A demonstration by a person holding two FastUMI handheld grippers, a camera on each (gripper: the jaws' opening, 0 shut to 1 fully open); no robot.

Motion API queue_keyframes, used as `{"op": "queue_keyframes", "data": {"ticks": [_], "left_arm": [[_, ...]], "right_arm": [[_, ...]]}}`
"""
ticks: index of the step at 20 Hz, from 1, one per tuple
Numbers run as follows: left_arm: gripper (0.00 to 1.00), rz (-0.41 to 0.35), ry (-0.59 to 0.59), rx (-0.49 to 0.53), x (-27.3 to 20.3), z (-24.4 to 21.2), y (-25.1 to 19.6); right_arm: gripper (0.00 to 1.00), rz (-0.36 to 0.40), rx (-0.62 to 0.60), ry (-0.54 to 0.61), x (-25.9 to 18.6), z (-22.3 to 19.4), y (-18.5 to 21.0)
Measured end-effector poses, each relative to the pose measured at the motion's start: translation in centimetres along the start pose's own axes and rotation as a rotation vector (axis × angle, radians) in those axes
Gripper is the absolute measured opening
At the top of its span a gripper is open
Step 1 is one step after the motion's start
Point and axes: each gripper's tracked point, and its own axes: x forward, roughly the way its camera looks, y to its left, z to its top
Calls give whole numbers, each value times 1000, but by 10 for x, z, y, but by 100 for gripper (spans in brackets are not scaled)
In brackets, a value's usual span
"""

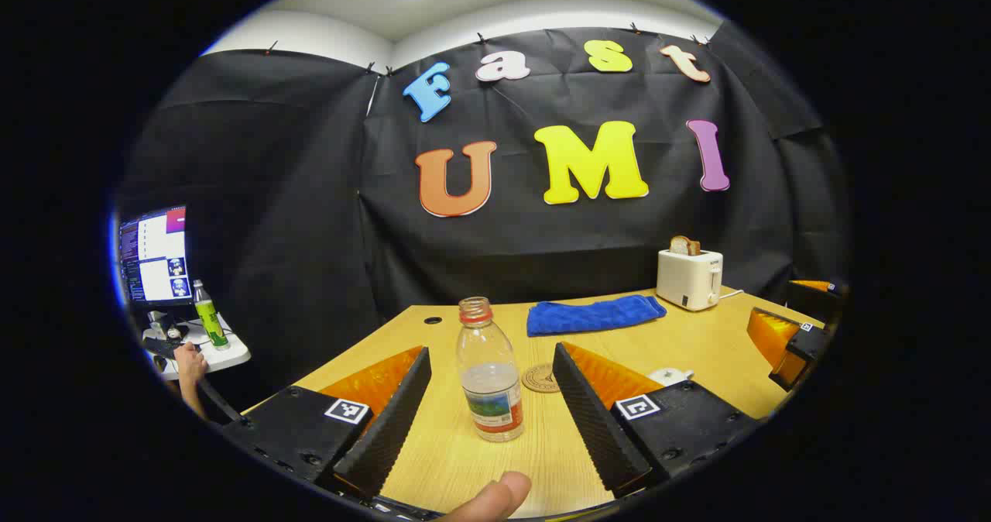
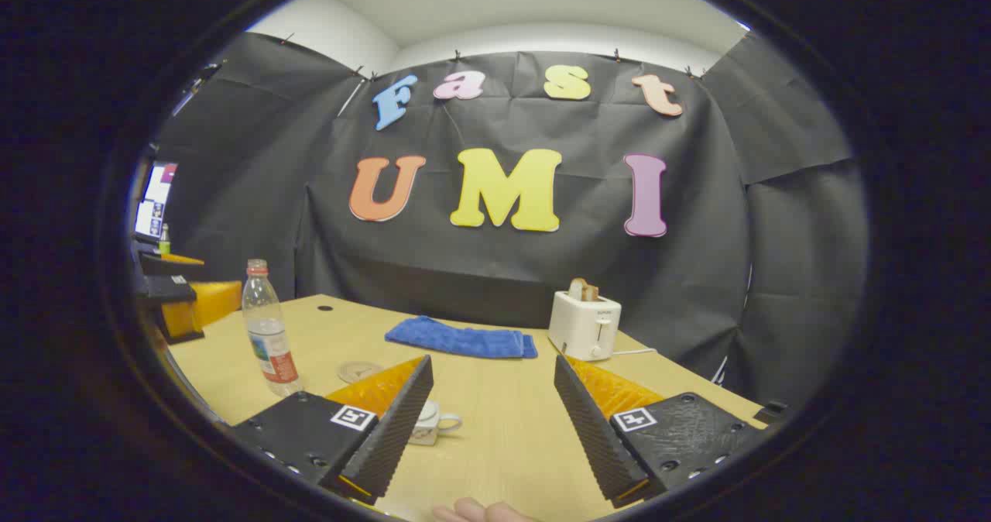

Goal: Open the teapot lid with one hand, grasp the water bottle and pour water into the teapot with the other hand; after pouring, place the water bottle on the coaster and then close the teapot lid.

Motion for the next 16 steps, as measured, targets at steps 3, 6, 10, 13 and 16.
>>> {"op": "queue_keyframes", "data": {"ticks": [3,6,10,13,16], "left_arm": [[99,-17,15,0,1,-5,-3],[99,-25,9,16,-3,-2,-7],[99,-39,10,38,-2,-4,-13],[99,-41,21,48,-1,-8,-16],[99,-34,31,47,1,-11,-14]], "right_arm": [[95,4,24,28,2,-5,-5],[97,-5,30,25,1,-4,-9],[95,-2,24,36,3,-9,-10],[95,-1,18,42,6,-14,-8],[95,6,24,45,11,-18,-6]]}}
